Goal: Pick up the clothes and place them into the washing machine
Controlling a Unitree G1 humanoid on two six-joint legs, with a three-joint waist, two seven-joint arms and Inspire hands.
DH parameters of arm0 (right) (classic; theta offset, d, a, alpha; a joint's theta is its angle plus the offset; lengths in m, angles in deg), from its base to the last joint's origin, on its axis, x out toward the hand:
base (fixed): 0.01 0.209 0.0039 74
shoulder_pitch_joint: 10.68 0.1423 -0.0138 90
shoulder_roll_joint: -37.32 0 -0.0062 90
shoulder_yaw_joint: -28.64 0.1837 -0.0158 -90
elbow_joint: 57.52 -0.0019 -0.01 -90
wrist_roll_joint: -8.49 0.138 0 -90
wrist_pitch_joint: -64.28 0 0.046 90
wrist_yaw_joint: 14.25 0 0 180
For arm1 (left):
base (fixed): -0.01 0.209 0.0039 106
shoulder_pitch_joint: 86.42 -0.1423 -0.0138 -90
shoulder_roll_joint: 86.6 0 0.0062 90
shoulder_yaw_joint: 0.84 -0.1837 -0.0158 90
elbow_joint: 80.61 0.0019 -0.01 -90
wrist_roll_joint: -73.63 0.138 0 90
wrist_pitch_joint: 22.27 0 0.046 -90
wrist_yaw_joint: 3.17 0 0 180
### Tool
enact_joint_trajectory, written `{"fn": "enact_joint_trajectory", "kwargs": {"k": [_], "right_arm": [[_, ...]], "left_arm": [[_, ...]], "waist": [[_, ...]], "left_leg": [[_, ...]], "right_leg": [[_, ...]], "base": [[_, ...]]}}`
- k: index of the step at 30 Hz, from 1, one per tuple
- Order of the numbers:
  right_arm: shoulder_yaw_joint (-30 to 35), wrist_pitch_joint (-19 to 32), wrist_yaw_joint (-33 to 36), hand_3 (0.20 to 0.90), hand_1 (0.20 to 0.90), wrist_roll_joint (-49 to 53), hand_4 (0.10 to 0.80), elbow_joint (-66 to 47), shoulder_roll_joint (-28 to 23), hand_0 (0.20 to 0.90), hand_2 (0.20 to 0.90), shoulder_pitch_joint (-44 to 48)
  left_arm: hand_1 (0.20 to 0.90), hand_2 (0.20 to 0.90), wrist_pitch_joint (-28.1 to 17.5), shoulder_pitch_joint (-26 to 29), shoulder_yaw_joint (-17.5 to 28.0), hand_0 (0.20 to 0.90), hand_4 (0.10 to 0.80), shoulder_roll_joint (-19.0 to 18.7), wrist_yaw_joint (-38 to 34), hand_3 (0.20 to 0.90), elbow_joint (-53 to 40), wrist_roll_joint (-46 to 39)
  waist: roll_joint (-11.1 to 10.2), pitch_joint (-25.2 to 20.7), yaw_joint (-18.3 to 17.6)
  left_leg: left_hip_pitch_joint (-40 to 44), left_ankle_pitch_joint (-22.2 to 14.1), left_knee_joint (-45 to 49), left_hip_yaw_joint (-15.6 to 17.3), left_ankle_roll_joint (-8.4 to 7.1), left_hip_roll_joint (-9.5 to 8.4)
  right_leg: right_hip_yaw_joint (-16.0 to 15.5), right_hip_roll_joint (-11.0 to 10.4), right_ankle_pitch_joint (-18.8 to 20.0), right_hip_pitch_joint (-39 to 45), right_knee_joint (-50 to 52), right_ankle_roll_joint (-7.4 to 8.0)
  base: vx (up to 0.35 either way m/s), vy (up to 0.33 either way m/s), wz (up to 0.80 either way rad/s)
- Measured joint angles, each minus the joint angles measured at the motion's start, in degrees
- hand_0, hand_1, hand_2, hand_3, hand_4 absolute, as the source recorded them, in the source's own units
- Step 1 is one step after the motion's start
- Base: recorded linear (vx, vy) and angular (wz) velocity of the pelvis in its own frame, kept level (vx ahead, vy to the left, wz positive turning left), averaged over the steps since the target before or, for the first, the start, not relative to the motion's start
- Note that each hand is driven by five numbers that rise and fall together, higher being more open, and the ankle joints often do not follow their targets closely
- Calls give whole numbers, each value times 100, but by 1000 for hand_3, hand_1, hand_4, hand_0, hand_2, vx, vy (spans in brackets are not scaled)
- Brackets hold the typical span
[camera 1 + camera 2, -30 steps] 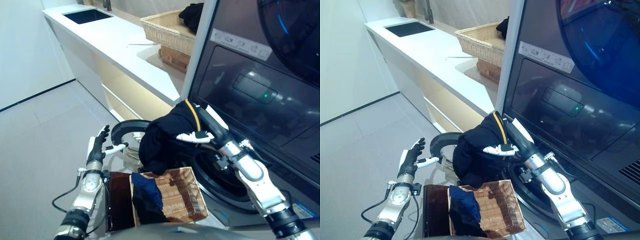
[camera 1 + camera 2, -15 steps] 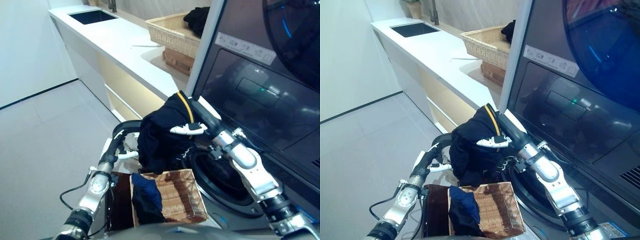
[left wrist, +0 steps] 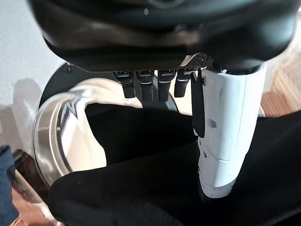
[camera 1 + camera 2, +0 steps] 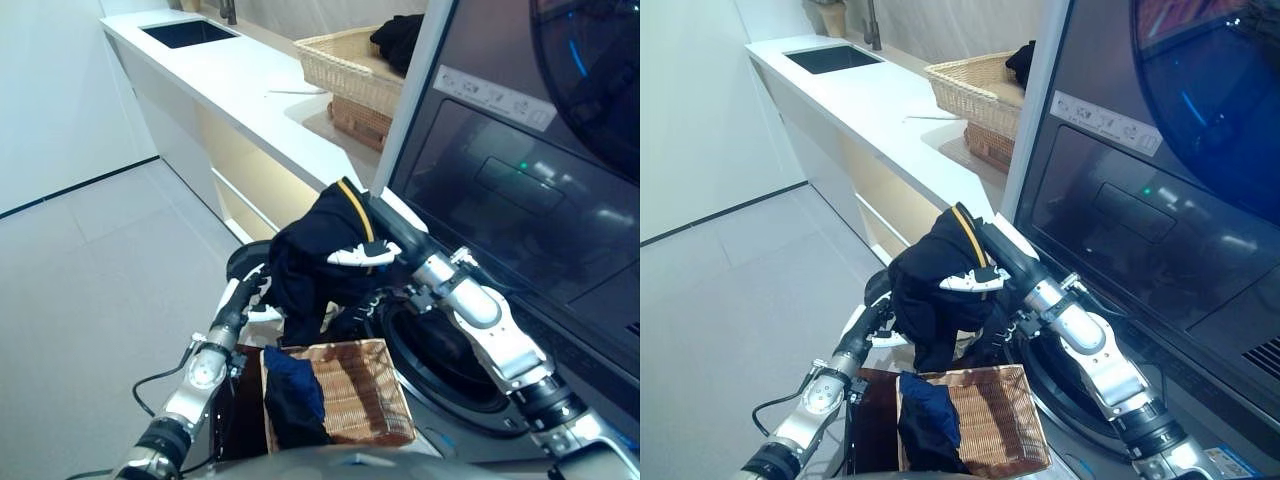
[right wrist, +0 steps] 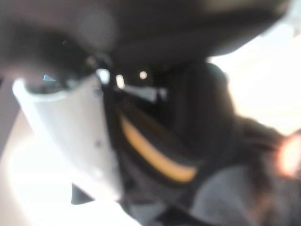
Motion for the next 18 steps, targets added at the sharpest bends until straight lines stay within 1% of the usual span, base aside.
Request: {"fn": "enact_joint_trajectory", "kwargs": {"k": [5,9,12,18], "right_arm": [[-185,-4,-13,200,200,0,300,0,1,200,200,30],[-185,-25,-13,200,200,1,300,0,1,200,200,67],[-184,-119,-13,200,200,1,300,0,1,200,200,115],[-185,-123,-17,200,200,1,300,0,3,200,200,118]], "left_arm": [[900,900,2,98,-135,900,800,152,282,900,0,-472],[900,900,3,148,-245,900,800,147,435,900,0,-775],[900,900,5,151,-308,900,800,163,495,900,0,-846],[900,900,9,162,-322,900,800,265,545,900,0,-899]], "waist": [[0,0,-2],[0,0,-5],[0,0,-5],[-1,-1,-4]], "left_leg": [[-1,0,0,1,0,0],[-4,-1,0,1,0,0],[-4,-1,0,1,0,0],[-4,0,0,0,0,-1]], "right_leg": [[0,0,0,-2,0,0],[1,0,0,-5,0,0],[1,0,-1,-5,0,-1],[0,0,0,-4,1,-1]], "base": [[0,0,0],[0,0,0],[0,0,0],[0,0,0]]}}
